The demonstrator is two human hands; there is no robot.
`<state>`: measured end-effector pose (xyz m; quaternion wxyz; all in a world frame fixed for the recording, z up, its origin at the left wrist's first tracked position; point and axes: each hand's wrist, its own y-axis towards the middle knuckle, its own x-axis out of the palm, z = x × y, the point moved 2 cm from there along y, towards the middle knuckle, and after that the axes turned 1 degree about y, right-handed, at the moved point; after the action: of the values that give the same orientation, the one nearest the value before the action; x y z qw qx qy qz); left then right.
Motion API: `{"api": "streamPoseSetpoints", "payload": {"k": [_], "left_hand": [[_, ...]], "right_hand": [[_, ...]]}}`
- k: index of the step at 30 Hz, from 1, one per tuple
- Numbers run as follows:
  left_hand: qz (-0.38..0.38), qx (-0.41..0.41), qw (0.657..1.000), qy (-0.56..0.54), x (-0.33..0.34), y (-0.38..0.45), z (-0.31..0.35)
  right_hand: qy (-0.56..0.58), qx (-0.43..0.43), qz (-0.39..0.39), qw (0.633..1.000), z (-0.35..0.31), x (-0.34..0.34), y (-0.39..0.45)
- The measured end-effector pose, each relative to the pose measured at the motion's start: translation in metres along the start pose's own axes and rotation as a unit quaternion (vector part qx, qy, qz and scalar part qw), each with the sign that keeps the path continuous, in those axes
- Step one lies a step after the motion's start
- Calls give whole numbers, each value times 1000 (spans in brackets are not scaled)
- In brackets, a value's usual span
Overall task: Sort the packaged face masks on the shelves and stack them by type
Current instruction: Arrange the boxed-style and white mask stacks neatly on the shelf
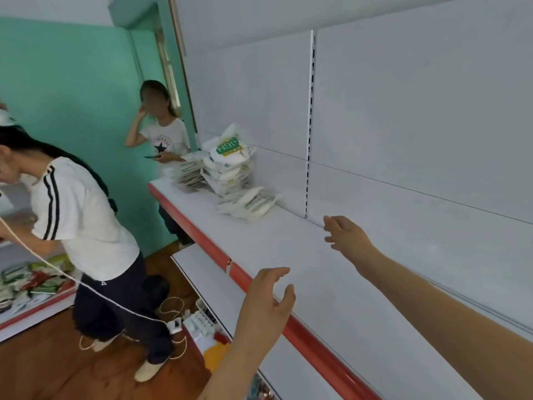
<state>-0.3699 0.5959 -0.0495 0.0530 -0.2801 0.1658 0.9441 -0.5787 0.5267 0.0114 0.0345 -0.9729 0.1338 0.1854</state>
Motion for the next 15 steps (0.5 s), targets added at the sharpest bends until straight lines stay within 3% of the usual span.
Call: {"api": "streamPoseSetpoints", "payload": {"k": [11,15], "left_hand": [[88,17,992,94,-83,222,-96],[25,-25,991,128,-84,284,-133]], "right_hand": [[66,105,-43,991,-34,139,190],[49,130,-29,990,-29,178,230]]}}
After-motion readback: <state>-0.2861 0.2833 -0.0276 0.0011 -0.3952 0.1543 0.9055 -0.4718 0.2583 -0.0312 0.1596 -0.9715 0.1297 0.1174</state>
